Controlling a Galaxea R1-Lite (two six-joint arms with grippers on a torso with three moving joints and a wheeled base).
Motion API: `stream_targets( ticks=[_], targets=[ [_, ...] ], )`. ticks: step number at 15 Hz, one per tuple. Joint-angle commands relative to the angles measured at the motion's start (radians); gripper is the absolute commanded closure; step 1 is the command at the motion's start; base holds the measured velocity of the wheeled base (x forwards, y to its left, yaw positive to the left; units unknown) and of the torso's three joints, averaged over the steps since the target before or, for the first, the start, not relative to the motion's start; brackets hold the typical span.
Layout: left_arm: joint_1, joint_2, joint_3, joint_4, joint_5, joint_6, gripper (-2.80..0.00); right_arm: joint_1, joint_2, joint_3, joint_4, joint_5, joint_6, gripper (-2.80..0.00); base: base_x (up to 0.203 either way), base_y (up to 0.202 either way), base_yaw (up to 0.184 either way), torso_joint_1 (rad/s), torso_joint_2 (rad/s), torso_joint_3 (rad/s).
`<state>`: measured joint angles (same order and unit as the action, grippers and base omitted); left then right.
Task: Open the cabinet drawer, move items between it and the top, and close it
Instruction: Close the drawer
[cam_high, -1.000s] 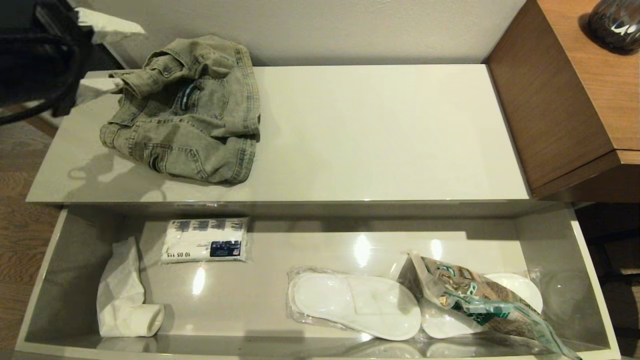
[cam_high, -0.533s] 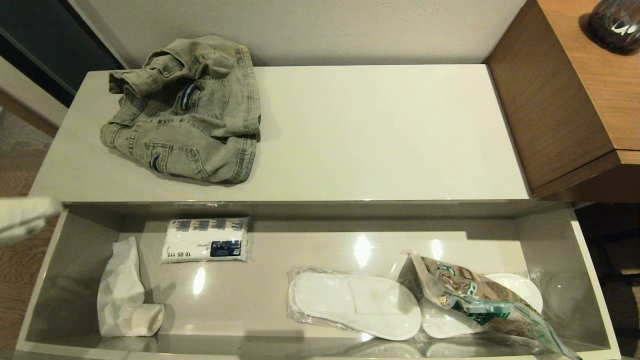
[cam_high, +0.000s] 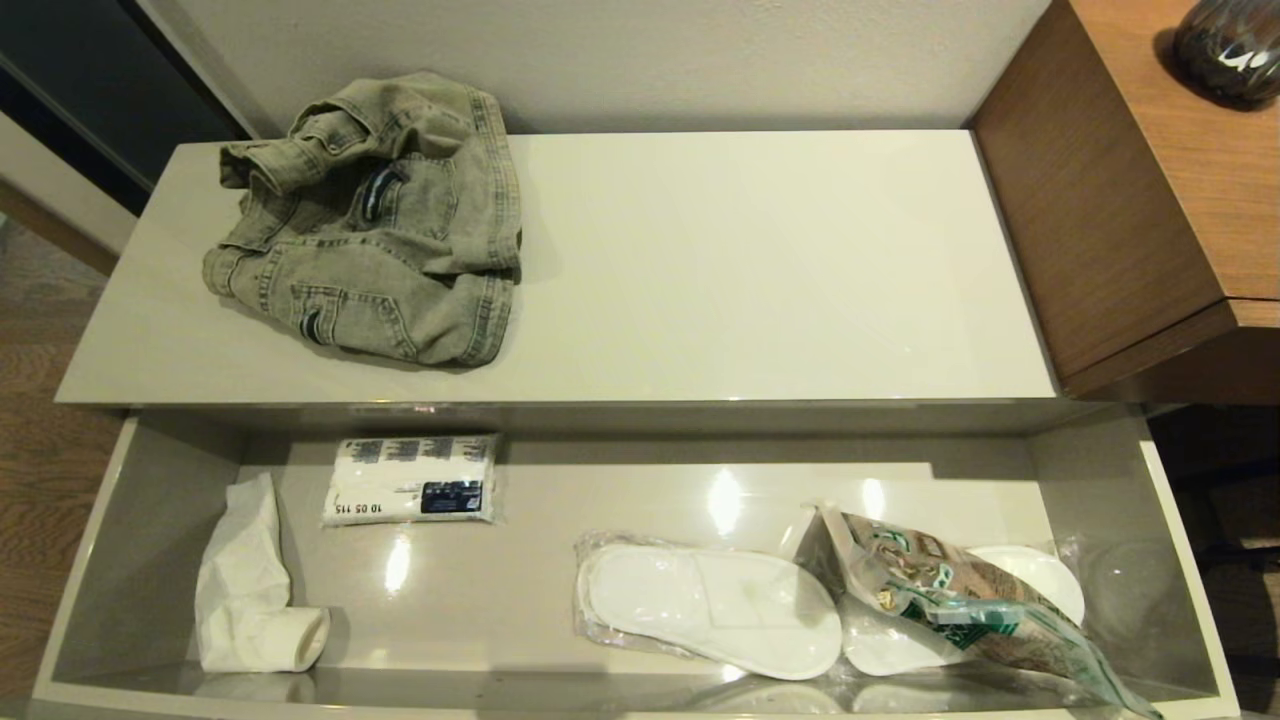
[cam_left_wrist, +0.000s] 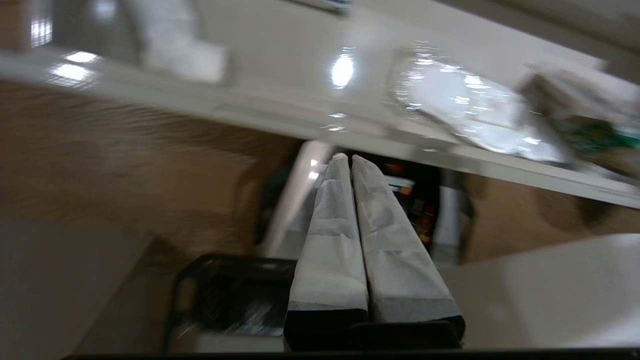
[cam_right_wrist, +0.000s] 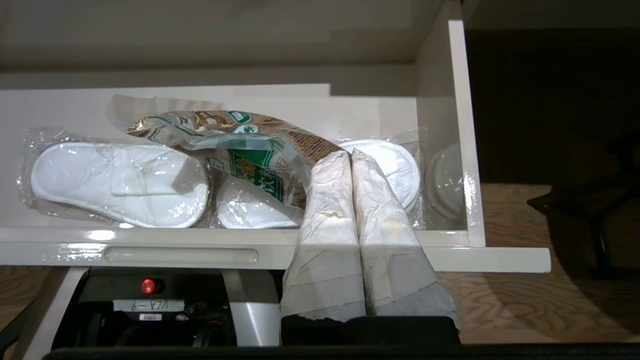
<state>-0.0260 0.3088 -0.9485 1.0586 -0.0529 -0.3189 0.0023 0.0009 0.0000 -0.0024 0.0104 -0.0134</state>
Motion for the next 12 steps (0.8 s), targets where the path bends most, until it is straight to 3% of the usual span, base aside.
stream_targets(
  ticks=[1,4,6,10,12],
  targets=[
    [0.012,-0.148,0.064,0.052,0.032,-0.005,0.00,-0.001,0.001,0.000,-0.001,0.000,0.000,0.00,0.000,0.000,0.000,0.000,0.00,0.000],
    [0.016,-0.289,0.239,0.045,0.035,0.025,0.00,-0.001,0.001,0.001,-0.001,0.000,0.000,0.00,0.000,0.000,0.000,0.000,0.00,0.000],
    [0.018,-0.305,0.308,-0.055,0.019,0.051,0.00,-0.001,0.001,0.000,-0.001,0.000,0.000,0.00,0.000,0.000,0.000,0.000,0.00,0.000],
    [0.018,-0.307,0.457,-0.436,0.008,0.066,0.00,-0.001,0.001,0.002,-0.001,0.000,0.000,0.00,0.000,0.000,0.000,0.000,0.00,0.000],
    [0.018,-0.307,0.647,-0.739,0.012,0.128,0.00,-0.001,0.001,0.000,-0.001,0.000,0.000,0.00,0.000,0.000,0.000,0.000,0.00,0.000]
  ],
)
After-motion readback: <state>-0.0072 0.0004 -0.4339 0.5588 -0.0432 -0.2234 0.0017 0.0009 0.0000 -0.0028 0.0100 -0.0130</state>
